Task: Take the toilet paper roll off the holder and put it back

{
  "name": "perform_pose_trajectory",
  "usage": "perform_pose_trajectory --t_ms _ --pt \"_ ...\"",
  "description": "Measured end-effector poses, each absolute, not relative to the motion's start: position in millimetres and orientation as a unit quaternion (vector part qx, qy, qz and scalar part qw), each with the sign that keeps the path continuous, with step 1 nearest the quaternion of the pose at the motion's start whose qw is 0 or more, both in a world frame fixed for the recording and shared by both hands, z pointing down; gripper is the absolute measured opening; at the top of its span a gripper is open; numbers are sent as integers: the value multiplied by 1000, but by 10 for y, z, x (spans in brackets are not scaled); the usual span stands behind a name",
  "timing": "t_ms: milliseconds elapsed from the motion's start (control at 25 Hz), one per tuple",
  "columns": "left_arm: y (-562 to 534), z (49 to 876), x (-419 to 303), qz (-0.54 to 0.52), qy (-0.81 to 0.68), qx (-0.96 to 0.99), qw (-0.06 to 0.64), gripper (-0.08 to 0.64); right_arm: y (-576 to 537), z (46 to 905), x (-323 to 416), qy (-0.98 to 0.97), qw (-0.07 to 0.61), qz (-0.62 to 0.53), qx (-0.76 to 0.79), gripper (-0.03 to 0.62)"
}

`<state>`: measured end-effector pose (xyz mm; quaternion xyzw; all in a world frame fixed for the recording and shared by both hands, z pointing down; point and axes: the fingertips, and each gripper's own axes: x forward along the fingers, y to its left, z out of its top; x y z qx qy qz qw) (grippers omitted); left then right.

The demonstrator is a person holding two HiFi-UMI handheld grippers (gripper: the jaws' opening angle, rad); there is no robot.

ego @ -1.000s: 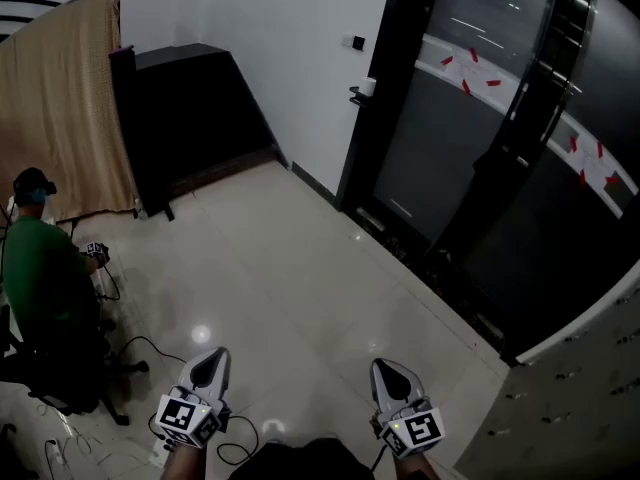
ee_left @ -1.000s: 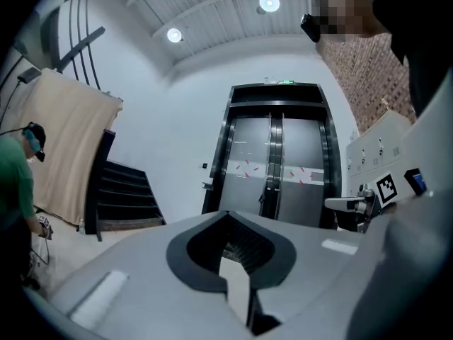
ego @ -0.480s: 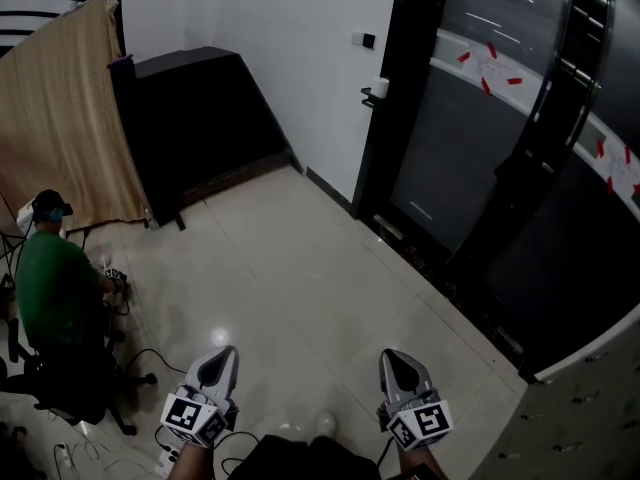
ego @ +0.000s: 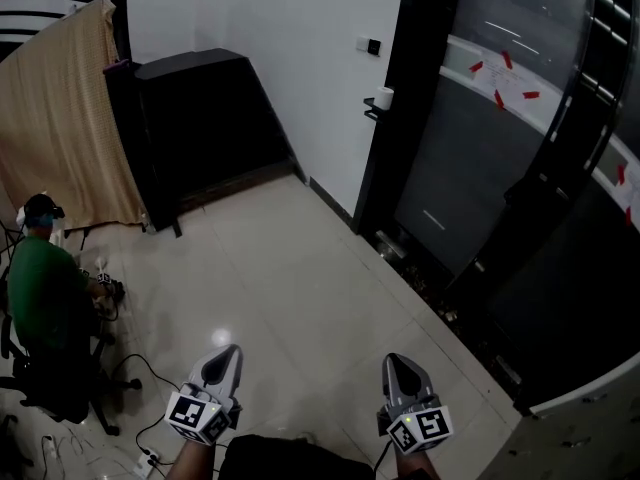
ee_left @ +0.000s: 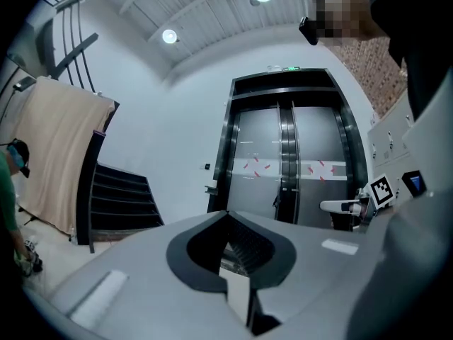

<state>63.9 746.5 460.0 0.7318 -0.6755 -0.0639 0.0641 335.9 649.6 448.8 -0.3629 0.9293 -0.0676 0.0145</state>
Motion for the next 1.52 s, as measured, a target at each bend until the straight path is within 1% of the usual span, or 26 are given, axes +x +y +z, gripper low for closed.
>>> perform_pose_trajectory --t_ms 240,480,600,720,920,1240,1400,1520 --pt "6955 4583 766 -49 -649 754 85 2 5997 4550 3453 921 21 -77 -382 14" --pt "6365 4759 512 -53 -650 752 93 0 5476 4646 3278 917 17 -78 -392 14" --pt "5957 4866 281 -59 -639 762 85 0 5134 4628 3119 909 16 -70 -410 14" --pt "5517 4802 27 -59 -625 774 83 0 4750 4581 2912 899 21 -70 -432 14" --pt "4889 4567 -626 -59 -626 774 71 2 4202 4421 2222 905 25 -52 -421 14" --pt "4336 4539 -1453 -61 -634 768 64 2 3565 4424 1505 904 40 -72 -419 14" --pt "4146 4718 -1767 -75 -650 751 90 0 3462 4450 1169 916 30 -69 -395 14" --pt "3950 4828 -1759 -72 -646 753 108 1 3271 4604 1188 909 24 -89 -406 14"
